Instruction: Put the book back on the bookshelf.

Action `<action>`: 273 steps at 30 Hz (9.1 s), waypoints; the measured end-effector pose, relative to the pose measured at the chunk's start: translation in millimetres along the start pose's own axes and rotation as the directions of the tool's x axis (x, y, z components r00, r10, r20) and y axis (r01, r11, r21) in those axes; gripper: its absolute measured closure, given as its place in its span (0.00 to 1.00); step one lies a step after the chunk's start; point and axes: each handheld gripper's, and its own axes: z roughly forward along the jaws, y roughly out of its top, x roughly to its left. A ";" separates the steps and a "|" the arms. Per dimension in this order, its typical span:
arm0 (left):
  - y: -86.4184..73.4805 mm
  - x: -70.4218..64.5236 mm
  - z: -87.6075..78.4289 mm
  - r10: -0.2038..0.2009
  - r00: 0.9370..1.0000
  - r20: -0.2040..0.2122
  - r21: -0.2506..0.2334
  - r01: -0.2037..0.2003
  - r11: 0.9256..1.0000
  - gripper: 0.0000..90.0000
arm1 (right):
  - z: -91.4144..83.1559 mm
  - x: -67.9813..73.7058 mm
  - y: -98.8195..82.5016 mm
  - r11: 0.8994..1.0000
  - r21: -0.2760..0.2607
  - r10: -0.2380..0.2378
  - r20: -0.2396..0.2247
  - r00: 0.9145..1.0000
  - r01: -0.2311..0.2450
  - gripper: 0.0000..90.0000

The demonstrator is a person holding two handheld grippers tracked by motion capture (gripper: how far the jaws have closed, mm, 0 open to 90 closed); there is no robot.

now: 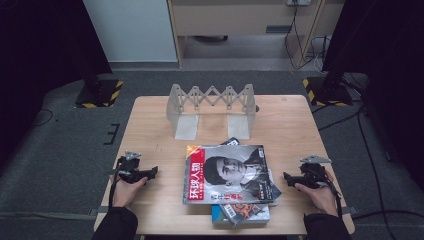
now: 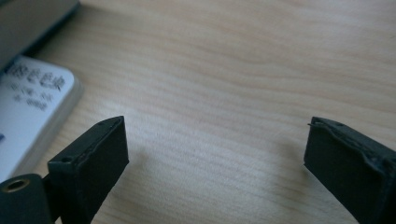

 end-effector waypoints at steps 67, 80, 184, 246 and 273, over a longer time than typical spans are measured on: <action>-9.2 -123.8 -39.3 0.104 0.896 0.432 -0.040 -0.097 0.995 0.33 | -31.3 104.5 33.6 0.994 -0.105 -0.038 -0.276 0.960 0.009 0.12; -13.3 -126.8 -28.9 0.063 0.870 0.489 0.018 -0.082 0.996 0.27 | -27.2 105.5 31.5 0.996 -0.091 -0.037 -0.291 0.956 0.011 0.13; 125.7 -141.3 -128.5 0.021 0.748 0.664 -0.241 0.187 0.952 0.96 | -17.4 19.7 14.6 0.999 -0.016 0.050 -0.004 0.999 -0.050 0.10; 226.5 -53.5 -115.8 0.013 0.987 0.160 -0.378 0.049 0.924 0.96 | -6.5 17.3 8.3 0.998 0.064 0.003 0.005 1.000 -0.003 0.10; 210.4 -51.1 -76.5 0.027 0.999 0.037 -0.361 -0.012 0.933 0.95 | -7.3 17.3 8.5 0.998 0.057 0.001 0.004 1.000 -0.001 0.10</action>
